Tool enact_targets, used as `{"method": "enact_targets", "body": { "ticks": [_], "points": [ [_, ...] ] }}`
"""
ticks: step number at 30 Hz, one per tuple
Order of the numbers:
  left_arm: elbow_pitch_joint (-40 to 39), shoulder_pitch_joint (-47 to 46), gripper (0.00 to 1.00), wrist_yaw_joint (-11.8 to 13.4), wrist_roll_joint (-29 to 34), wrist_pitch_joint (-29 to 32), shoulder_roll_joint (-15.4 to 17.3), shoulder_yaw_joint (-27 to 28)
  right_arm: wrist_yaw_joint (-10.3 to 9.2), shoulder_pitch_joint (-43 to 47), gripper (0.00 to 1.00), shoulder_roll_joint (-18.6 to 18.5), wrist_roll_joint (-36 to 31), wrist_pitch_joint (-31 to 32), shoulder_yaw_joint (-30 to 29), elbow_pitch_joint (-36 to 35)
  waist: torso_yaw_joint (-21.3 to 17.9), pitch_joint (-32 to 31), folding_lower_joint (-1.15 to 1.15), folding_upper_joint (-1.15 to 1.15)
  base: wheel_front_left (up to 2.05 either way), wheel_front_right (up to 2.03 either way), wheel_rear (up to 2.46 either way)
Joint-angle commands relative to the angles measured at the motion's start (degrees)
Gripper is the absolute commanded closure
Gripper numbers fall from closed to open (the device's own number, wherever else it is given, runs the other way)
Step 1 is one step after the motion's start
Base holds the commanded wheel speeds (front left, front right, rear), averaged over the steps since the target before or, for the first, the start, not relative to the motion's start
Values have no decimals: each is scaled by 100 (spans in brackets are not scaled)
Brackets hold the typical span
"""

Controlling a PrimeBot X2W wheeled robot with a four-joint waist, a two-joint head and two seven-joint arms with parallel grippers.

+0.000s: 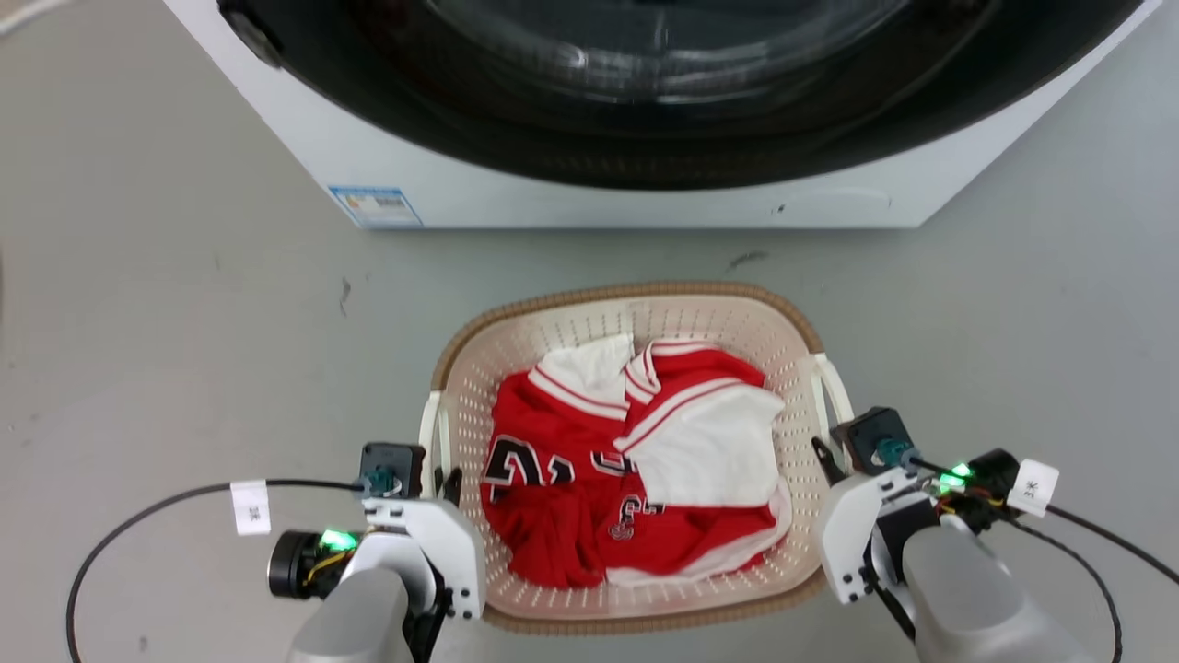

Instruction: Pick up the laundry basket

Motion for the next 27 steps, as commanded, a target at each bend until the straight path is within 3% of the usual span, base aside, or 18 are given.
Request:
{"method": "enact_targets", "body": {
  "ticks": [1,27],
  "points": [
    [42,89,100,-40,-10,-49,15,-81,18,148,100,-1,24,30,152,64,-18,-400,1,0,0,0,0],
    [346,1248,100,-104,-604,657,10,-703,40,1254,100,6,1358,1061,1806,137,-167,-2363,1,0,0,0,0]
  ]
}}
